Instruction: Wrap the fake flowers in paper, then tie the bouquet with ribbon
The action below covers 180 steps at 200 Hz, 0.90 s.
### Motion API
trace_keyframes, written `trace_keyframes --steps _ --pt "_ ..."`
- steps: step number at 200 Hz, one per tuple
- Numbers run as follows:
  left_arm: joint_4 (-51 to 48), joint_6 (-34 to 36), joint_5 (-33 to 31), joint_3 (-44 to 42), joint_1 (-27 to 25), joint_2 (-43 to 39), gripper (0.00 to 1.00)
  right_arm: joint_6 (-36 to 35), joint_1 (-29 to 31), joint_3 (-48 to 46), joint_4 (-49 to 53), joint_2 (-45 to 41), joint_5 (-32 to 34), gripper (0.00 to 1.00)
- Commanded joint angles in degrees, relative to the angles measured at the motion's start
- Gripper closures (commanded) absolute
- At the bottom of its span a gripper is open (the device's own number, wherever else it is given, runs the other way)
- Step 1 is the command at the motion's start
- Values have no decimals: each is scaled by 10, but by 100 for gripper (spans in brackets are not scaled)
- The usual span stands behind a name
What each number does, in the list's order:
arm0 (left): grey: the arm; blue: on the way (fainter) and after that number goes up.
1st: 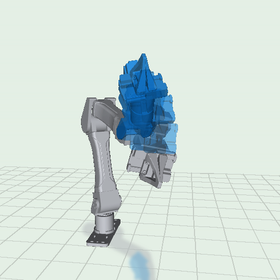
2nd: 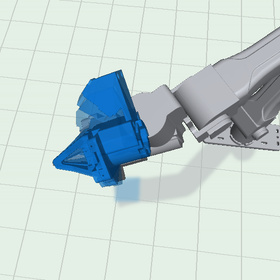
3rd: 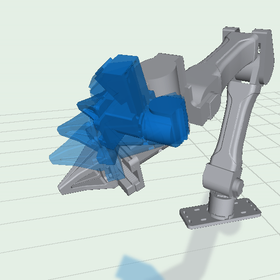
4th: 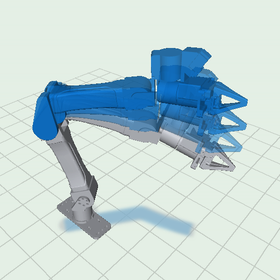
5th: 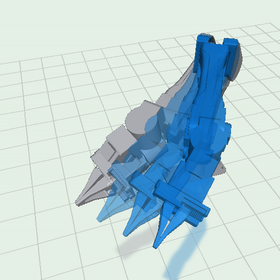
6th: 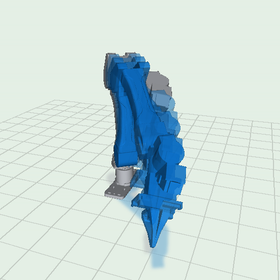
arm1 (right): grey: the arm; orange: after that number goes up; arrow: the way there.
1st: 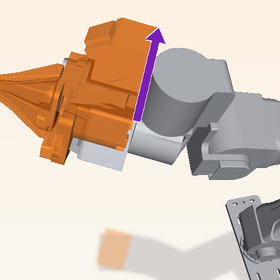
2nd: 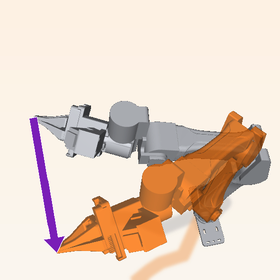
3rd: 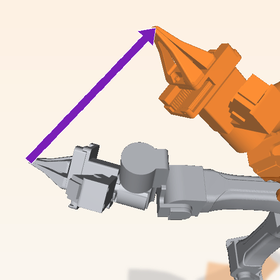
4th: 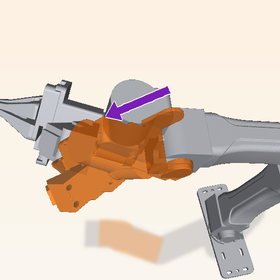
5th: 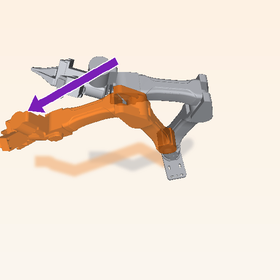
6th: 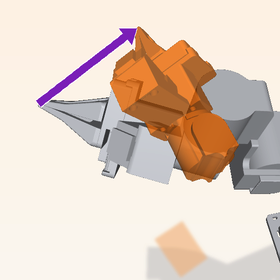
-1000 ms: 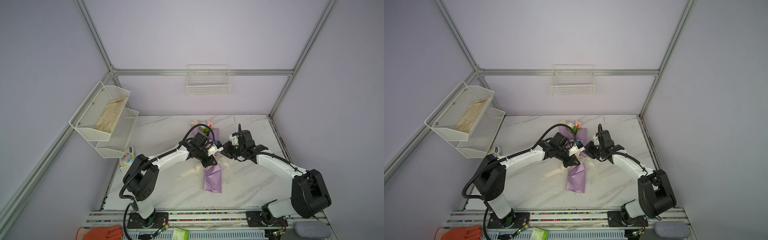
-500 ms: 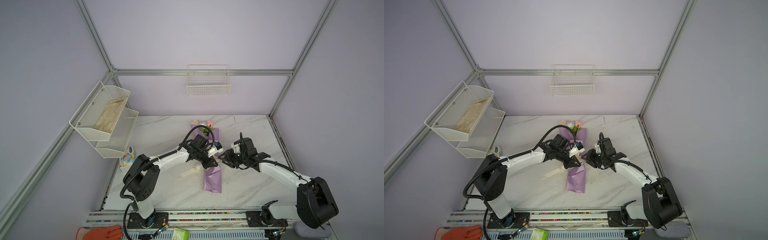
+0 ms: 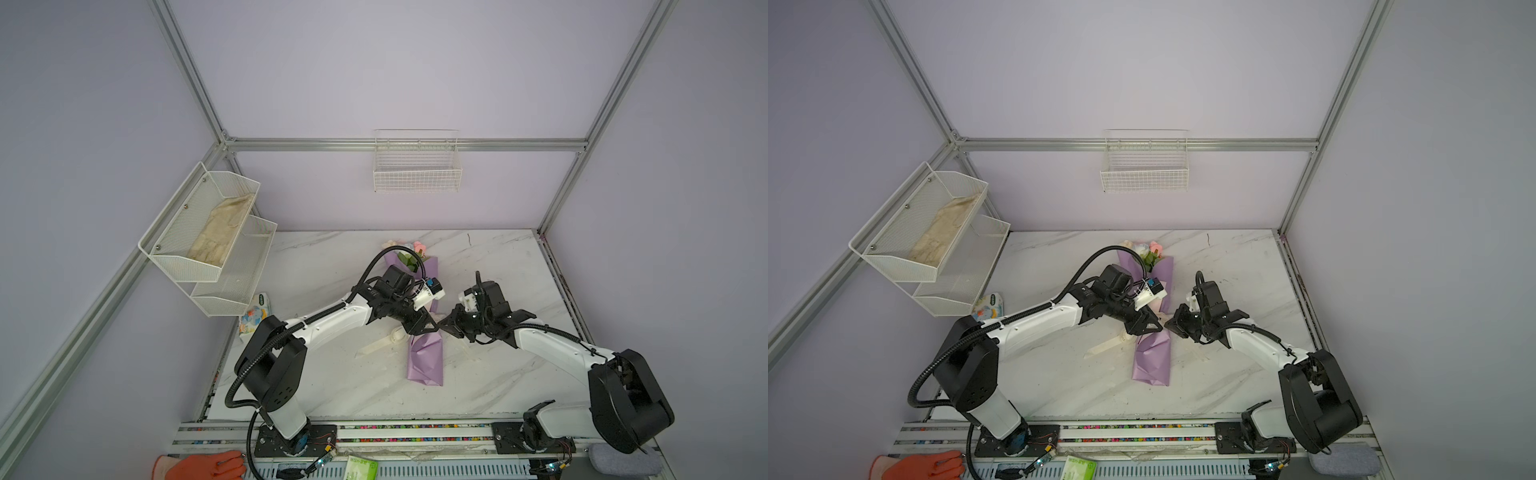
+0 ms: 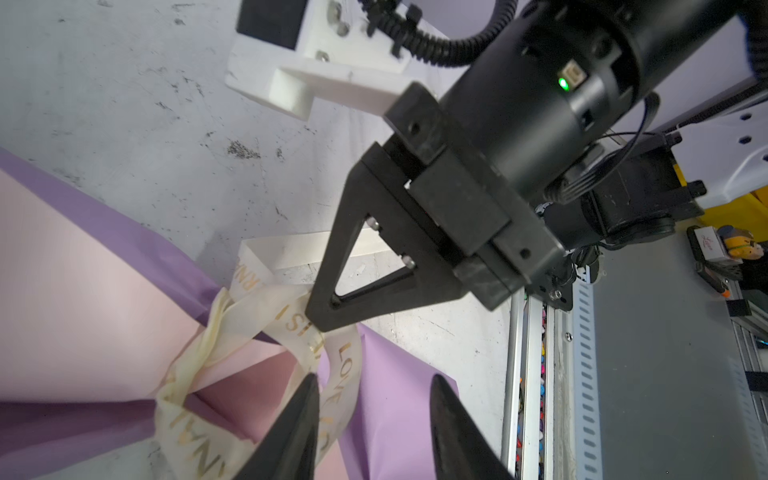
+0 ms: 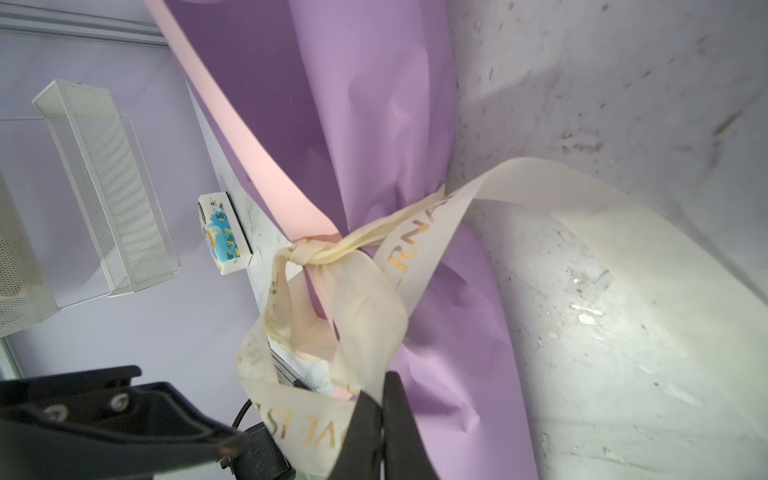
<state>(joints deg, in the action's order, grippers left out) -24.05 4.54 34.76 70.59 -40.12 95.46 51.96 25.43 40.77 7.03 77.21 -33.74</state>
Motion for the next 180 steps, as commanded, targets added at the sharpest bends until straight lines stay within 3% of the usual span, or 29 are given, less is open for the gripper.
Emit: trace_keyframes --steps 1,62,112,180 --pt "2 -5 -11 32 9 0 59 -7 1 -6 -10 -19 2 92" --pt "-99 43 -42 135 -1 78 64 -14 4 -1 -10 -19 0 91" --pt "-157 74 -99 185 -16 120 65 -13 5 -2 -14 -19 -2 90" --pt "-206 101 -125 229 -31 162 66 -14 8 -5 -19 -24 -8 90"
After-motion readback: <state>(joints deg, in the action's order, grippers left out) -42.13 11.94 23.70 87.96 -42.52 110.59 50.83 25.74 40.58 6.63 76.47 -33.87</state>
